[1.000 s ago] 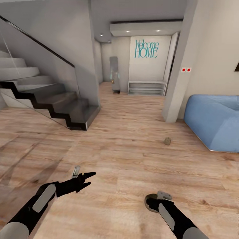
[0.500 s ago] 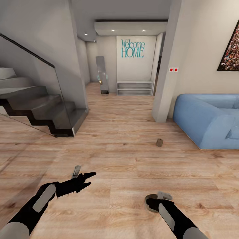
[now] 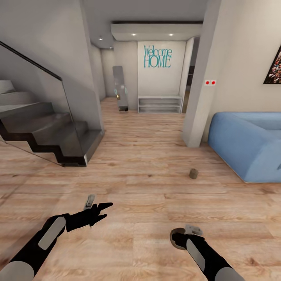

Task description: Place each of the two pumpkins and all three candles from the living room inside a cabinet in the living room (use any cabinet), then make sure every cabinet is closed, and position the cauldron so it is next to a table in the living room.

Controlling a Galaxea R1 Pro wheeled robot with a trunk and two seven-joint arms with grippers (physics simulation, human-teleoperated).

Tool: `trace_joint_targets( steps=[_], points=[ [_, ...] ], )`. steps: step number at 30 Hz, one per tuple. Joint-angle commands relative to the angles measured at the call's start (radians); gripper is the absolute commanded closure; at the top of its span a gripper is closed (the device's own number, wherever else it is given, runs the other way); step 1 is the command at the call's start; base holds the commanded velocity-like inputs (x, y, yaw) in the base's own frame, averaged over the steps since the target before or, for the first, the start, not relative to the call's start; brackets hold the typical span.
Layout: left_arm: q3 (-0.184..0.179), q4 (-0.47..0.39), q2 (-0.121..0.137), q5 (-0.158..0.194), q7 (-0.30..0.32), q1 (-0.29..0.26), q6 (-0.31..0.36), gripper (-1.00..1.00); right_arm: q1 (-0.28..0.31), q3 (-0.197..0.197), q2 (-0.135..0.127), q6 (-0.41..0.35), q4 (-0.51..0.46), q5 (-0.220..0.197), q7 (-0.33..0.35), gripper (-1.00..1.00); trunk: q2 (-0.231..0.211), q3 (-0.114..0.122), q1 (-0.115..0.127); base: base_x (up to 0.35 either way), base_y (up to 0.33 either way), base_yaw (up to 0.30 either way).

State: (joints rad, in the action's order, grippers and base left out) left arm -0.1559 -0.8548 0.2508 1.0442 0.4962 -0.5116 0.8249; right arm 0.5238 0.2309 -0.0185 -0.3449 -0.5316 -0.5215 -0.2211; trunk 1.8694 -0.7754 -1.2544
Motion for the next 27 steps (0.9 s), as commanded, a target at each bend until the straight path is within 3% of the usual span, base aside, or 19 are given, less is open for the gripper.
trace_joint_targets(
  steps=[1,8,27],
  points=[
    [-0.002,0.000,0.001,0.002,0.002,-0.001,0.002,-1.00,0.000,0.008,-0.002,-0.003,-0.003,-0.009,-0.010,1.00,0.000,-0.001,-0.001,0.341,0.118,0.000],
    [-0.002,0.000,0.001,0.002,0.002,-0.001,0.002,-1.00,0.001,0.007,-0.002,-0.003,-0.004,-0.009,-0.009,1.00,0.000,-0.001,-0.001,0.341,0.115,-0.059],
    [-0.002,0.000,0.001,0.001,0.002,-0.001,0.002,-1.00,0.000,0.008,-0.001,-0.003,-0.002,-0.009,-0.009,1.00,0.000,-0.001,-0.001,0.341,0.109,-0.250]
  ],
)
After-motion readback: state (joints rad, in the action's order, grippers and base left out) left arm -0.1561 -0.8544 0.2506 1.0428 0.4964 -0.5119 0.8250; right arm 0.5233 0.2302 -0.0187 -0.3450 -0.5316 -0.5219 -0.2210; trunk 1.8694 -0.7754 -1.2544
